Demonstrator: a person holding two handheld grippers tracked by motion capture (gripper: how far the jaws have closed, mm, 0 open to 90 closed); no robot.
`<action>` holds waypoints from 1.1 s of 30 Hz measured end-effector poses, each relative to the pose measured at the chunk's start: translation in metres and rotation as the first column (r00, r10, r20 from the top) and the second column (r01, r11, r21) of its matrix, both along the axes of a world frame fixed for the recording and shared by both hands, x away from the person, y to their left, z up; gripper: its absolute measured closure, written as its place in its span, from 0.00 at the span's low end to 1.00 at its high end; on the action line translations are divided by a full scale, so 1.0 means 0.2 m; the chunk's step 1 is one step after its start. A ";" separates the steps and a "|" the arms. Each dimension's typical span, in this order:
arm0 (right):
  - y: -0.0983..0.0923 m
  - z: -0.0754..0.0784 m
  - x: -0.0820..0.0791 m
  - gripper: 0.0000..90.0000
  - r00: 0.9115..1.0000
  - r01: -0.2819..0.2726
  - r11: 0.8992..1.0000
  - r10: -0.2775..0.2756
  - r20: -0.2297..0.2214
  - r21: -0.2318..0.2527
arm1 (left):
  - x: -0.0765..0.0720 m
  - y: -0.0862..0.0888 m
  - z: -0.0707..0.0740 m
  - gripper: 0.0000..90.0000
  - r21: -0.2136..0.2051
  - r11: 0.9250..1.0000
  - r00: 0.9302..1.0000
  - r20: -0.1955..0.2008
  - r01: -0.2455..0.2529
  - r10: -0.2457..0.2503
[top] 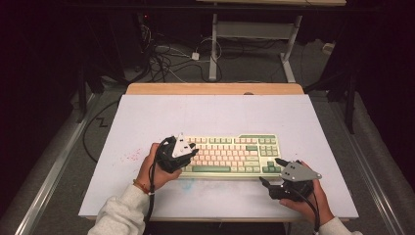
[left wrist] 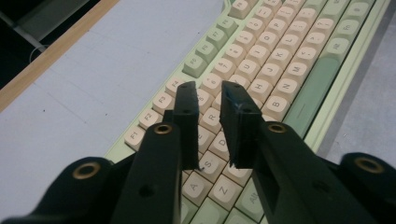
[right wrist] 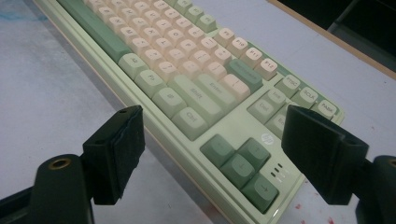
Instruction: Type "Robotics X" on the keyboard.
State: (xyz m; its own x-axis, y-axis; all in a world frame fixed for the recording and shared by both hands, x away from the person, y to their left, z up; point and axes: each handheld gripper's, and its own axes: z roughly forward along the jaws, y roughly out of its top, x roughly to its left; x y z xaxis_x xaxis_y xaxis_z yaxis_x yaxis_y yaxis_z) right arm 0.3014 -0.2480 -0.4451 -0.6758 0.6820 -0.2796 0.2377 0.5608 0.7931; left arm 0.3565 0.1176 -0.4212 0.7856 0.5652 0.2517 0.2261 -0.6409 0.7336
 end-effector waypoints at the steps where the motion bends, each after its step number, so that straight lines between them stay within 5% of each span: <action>1: 0.00 0.00 0.00 0.24 1.000 -0.001 1.000 0.001 0.001 0.000 | -0.01 0.00 0.00 0.80 0.007 1.000 1.000 0.011 -0.007 0.007; 13: -0.01 0.01 0.01 0.24 1.000 0.003 1.000 -0.003 -0.007 0.022 | -0.08 0.10 -0.03 0.50 -0.033 0.999 0.996 0.079 -0.026 0.029; 21: -0.02 0.01 0.02 0.24 1.000 0.002 0.999 -0.001 -0.020 0.035 | -0.11 0.15 -0.07 0.27 -0.062 0.996 0.995 0.078 -0.060 0.064; 33: -0.01 0.02 0.04 0.25 1.000 0.008 0.999 -0.007 -0.024 0.048 | -0.18 0.23 -0.12 0.18 -0.055 0.997 0.997 0.055 -0.055 0.058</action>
State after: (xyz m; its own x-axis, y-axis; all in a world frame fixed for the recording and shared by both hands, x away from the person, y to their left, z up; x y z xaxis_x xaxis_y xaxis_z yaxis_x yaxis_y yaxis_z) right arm 0.3097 -0.2502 -0.4415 -0.6768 0.6994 -0.2298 0.2612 0.5200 0.8132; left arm 0.3214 0.1634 -0.4461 0.7375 0.6222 0.2628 0.2183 -0.5878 0.7790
